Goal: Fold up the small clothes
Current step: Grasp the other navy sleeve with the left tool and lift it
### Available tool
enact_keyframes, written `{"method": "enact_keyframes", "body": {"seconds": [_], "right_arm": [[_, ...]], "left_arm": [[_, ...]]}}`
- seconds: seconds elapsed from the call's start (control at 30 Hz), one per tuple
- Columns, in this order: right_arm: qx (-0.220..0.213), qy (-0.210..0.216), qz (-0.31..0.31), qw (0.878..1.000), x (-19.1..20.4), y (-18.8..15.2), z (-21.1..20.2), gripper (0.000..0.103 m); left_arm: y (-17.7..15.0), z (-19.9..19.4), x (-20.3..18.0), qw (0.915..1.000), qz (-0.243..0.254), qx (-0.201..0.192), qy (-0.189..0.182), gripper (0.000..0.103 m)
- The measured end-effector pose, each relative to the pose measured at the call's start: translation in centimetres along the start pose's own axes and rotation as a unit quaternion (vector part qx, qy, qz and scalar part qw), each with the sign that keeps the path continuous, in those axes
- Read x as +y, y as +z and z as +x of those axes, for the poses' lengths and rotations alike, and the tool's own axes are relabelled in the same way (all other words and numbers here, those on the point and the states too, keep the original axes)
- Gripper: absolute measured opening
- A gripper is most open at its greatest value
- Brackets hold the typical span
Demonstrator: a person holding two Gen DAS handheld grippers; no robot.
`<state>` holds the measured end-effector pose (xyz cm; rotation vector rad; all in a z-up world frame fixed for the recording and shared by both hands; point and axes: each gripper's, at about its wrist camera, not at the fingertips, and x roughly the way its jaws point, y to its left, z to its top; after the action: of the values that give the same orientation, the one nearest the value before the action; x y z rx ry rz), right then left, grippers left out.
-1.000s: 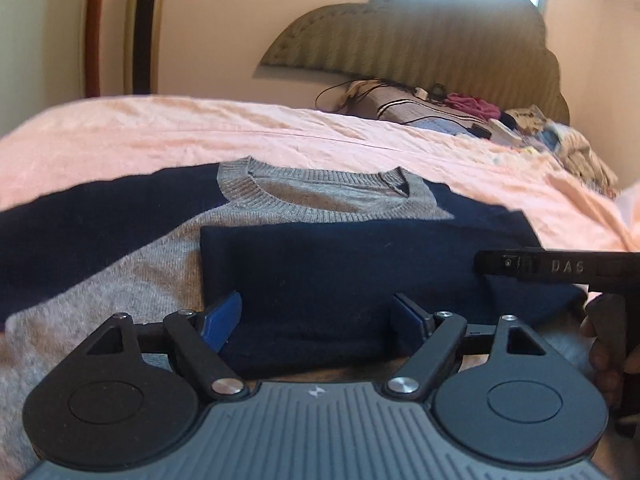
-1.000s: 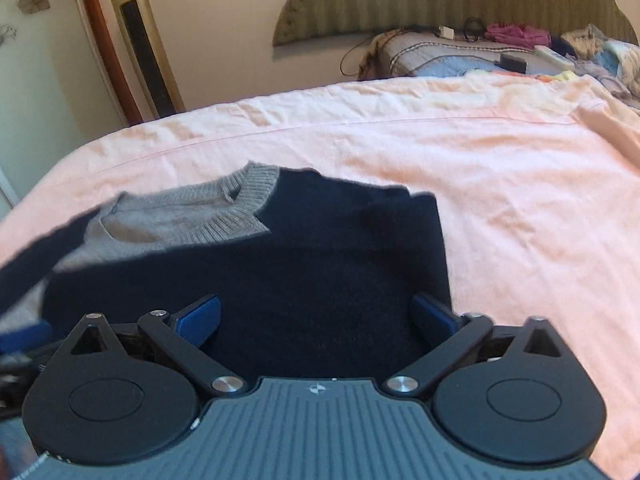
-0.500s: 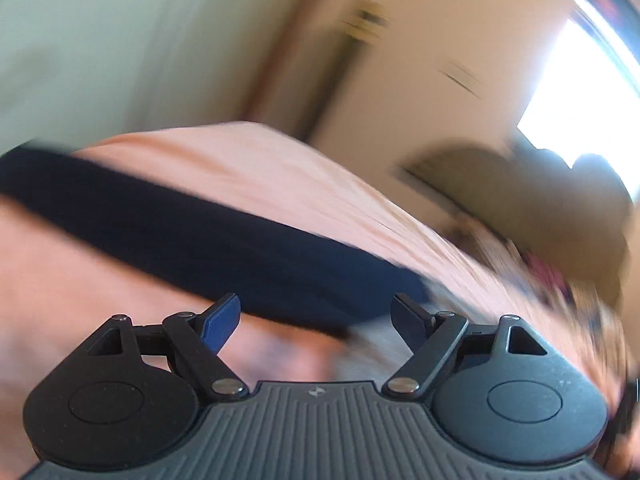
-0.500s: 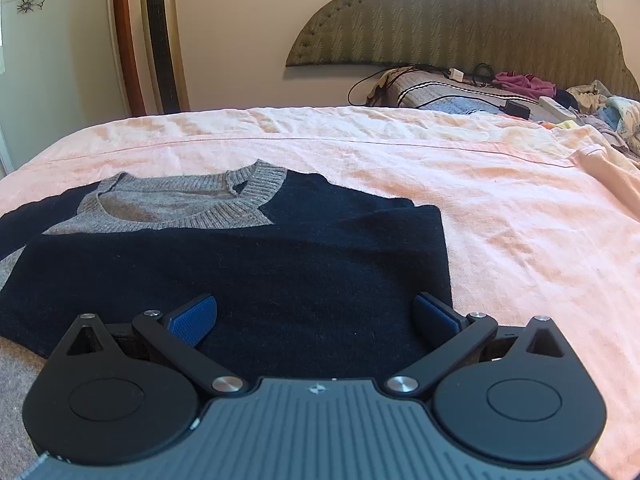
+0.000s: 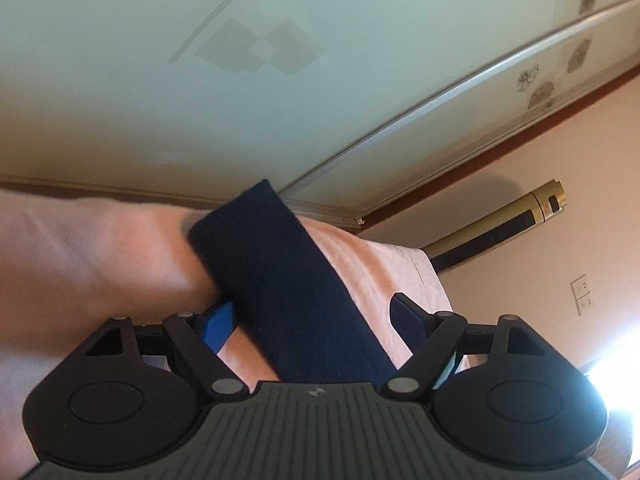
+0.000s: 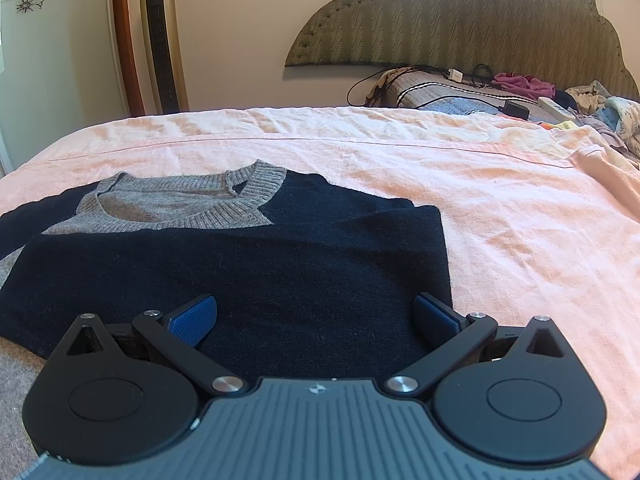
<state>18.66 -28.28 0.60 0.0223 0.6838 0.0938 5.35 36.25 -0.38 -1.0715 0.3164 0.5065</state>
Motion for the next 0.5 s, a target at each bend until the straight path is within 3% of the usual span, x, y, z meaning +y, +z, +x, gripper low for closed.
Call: {"method": "enact_keyframes", "body": {"seconds": [0.07,0.1,0.13,0.17,0.3,0.4,0.43,0.5], "right_arm": [[0.0,0.0,0.001,1.0,0.0,0.0,0.0,0.103],[0.0,0.001,0.001,1.0,0.0,0.0,0.0,0.103],[-0.001,0.001,0.002,1.0,0.0,0.0,0.0,0.103],[-0.001,0.001,0.002,1.0,0.0,0.0,0.0,0.103],[-0.002,0.003,0.004,1.0,-0.1,0.0,0.0,0.103],[-0.002,0.003,0.004,1.0,-0.1,0.0,0.0,0.103],[-0.002,0.003,0.005,1.0,-0.1,0.0,0.0,0.103],[-0.002,0.003,0.004,1.0,-0.1,0.0,-0.1,0.103]], "left_arm": [[0.2,0.5,-0.3,0.9994,0.028,-0.007,0.02,0.063],[0.4,0.6,-0.4,0.9986,0.039,-0.007,0.036,0.043],[0.4,1.0,-0.6,0.9976,0.047,-0.003,0.051,0.014],[0.6,1.6,-0.6,0.9963,0.053,0.009,0.068,0.007],[-0.8,1.3,-3.7,0.9901,0.111,-0.014,0.084,0.006],[-3.8,-0.4,-8.4,0.9819,0.183,-0.037,0.031,0.006],[-5.8,-1.4,-10.1,0.9752,0.218,-0.04,0.004,0.006],[-10.5,-2.9,-14.2,0.9523,0.298,-0.038,-0.052,0.006]]}}
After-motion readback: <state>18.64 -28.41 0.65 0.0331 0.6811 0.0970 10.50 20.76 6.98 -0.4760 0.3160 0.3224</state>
